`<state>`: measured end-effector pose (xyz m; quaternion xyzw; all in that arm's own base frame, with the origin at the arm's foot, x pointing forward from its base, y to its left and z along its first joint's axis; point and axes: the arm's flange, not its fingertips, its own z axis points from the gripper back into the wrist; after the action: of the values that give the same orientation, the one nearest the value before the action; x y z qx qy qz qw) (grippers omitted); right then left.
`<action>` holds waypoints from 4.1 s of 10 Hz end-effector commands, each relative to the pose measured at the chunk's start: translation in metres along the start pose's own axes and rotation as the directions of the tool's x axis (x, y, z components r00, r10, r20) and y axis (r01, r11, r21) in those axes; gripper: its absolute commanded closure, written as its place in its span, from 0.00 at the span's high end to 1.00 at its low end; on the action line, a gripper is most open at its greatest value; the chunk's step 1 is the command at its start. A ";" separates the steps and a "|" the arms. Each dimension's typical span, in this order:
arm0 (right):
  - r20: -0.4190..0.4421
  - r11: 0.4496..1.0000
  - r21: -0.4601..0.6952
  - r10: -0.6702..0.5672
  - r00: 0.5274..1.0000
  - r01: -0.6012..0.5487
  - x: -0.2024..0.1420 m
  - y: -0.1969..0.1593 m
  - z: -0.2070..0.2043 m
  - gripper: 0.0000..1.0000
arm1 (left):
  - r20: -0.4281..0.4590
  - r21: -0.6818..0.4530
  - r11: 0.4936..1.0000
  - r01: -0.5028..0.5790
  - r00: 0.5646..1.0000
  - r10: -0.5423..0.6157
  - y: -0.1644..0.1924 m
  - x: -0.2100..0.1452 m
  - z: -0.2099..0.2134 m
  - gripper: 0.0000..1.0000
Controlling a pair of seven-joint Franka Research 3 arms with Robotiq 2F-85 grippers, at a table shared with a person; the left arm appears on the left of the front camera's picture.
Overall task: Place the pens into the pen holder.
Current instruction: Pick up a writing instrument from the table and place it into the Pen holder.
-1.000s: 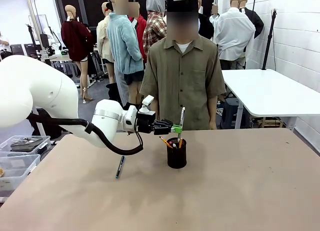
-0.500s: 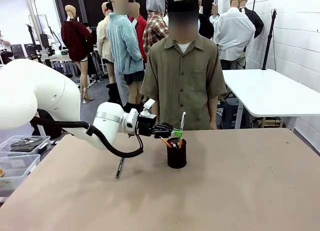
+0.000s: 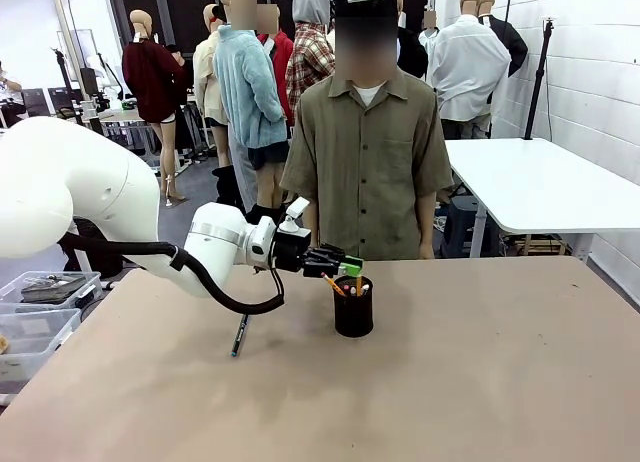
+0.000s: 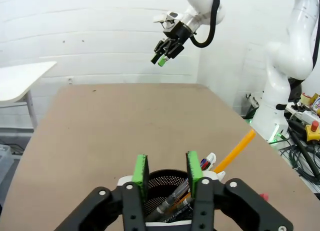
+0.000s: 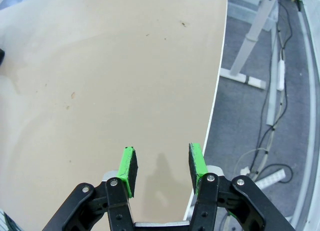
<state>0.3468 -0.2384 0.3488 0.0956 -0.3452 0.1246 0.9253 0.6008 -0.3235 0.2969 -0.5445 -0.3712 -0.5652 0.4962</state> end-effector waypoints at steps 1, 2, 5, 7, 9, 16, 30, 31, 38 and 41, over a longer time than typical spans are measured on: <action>-0.010 1.000 -0.009 0.006 1.000 -0.006 0.000 0.000 -0.002 0.54 | -0.036 0.039 0.999 0.008 0.999 -0.007 -0.027 0.019 0.018 0.78; -0.010 1.000 -0.009 0.006 1.000 -0.006 0.000 0.000 -0.002 0.54 | -0.059 0.068 0.998 -0.001 0.998 0.005 -0.043 0.029 0.034 0.78; -0.010 1.000 -0.009 0.006 1.000 -0.006 0.000 0.000 -0.002 0.54 | -0.129 0.344 0.928 -0.146 0.971 0.201 -0.099 0.059 0.119 0.78; -0.010 1.000 -0.009 0.006 1.000 -0.006 0.000 0.000 -0.002 0.54 | -0.159 0.578 0.780 -0.239 0.905 0.394 -0.140 0.073 0.166 0.78; -0.010 1.000 -0.009 0.006 1.000 -0.006 0.000 0.000 -0.002 0.54 | -0.174 0.695 0.659 -0.287 0.823 0.541 -0.180 0.079 0.177 0.78; -0.010 1.000 -0.009 0.006 1.000 -0.006 0.000 0.000 -0.002 0.54 | -0.081 0.859 0.343 -0.379 0.562 0.823 -0.187 0.072 0.163 0.78; -0.010 1.000 -0.009 0.006 1.000 -0.006 0.000 0.000 -0.002 0.54 | -0.094 0.983 0.146 -0.114 0.372 0.924 -0.100 -0.010 0.081 0.78; -0.010 1.000 -0.009 0.006 1.000 -0.006 0.000 0.000 -0.002 0.54 | -0.100 0.983 0.149 -0.106 0.370 0.924 -0.097 -0.013 0.078 0.78; -0.010 1.000 -0.009 0.006 1.000 -0.006 0.000 0.000 -0.002 0.54 | -0.121 0.987 0.145 -0.066 0.279 0.953 -0.102 -0.013 0.073 0.00; -0.010 1.000 -0.009 0.006 1.000 -0.006 0.000 0.000 -0.002 0.54 | -0.127 0.985 0.152 -0.079 0.255 0.958 -0.106 -0.012 0.070 0.00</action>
<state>0.3469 -0.2385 0.3489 0.0954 -0.3452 0.1246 0.9253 0.5182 -0.2262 0.3076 -0.0074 -0.0746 -0.2091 0.9750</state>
